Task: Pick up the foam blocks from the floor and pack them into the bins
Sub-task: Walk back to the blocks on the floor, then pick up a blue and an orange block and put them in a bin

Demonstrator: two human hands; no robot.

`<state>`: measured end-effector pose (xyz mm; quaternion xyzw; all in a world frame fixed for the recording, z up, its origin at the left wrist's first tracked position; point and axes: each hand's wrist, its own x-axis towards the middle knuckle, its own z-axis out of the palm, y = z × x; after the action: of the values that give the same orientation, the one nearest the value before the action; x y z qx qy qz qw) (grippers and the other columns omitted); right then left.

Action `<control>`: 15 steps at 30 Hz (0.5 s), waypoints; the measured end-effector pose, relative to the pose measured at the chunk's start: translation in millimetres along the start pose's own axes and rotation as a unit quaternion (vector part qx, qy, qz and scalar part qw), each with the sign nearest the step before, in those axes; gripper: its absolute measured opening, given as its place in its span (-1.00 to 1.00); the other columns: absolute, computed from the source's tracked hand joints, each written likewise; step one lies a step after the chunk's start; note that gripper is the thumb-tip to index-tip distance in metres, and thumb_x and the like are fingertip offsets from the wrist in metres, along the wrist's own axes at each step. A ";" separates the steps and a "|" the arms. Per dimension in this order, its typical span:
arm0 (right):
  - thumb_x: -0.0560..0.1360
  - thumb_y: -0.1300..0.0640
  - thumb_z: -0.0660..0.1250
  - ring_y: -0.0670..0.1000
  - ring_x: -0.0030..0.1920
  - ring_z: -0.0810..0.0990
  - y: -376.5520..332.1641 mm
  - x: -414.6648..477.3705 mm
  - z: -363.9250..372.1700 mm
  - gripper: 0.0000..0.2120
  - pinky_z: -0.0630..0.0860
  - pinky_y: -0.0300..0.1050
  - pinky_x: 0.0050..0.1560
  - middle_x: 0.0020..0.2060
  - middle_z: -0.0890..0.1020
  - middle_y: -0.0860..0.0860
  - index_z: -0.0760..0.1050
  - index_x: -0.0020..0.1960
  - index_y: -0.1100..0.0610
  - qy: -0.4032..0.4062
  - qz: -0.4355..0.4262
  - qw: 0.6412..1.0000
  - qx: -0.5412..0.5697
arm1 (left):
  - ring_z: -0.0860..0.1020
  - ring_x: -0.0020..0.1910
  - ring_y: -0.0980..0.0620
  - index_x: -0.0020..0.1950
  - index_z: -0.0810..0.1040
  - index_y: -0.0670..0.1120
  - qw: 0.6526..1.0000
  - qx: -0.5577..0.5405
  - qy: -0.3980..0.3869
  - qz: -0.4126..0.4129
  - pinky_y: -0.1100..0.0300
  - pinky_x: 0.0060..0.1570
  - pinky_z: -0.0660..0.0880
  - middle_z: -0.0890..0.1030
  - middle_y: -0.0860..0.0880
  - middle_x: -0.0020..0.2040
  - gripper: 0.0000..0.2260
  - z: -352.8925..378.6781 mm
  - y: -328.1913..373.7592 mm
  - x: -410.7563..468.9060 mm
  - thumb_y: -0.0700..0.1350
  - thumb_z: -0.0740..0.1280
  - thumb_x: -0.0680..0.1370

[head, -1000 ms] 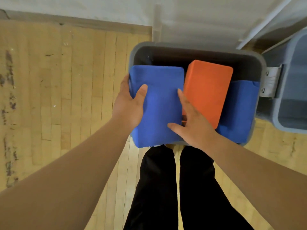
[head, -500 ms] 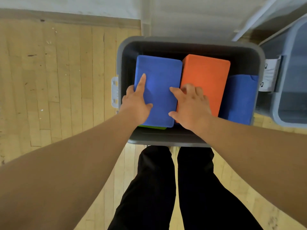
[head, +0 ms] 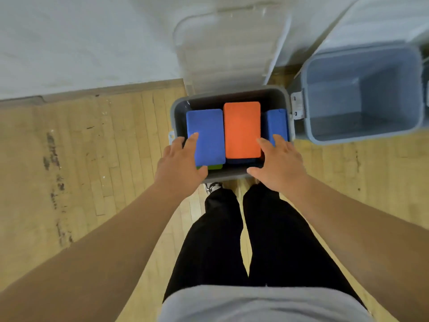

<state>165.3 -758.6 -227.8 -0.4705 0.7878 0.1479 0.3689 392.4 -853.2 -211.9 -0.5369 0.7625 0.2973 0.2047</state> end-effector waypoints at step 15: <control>0.50 -0.37 0.29 0.24 0.61 0.01 189.8 -299.0 20.7 -0.12 0.18 0.39 0.49 0.65 -0.05 0.07 -0.07 0.65 -0.15 0.078 0.193 0.960 0.189 | 0.20 0.51 -0.24 0.65 -0.08 0.08 0.947 0.263 0.013 0.183 -0.17 0.42 0.27 0.10 -0.16 0.60 -0.16 -4.1 189.5 -206.3 0.33 0.27 0.53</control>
<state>98.2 -460.1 -48.3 -0.2416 0.9034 0.0273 0.3532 284.2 -665.4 -34.4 -0.3193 0.9014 0.1114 0.2704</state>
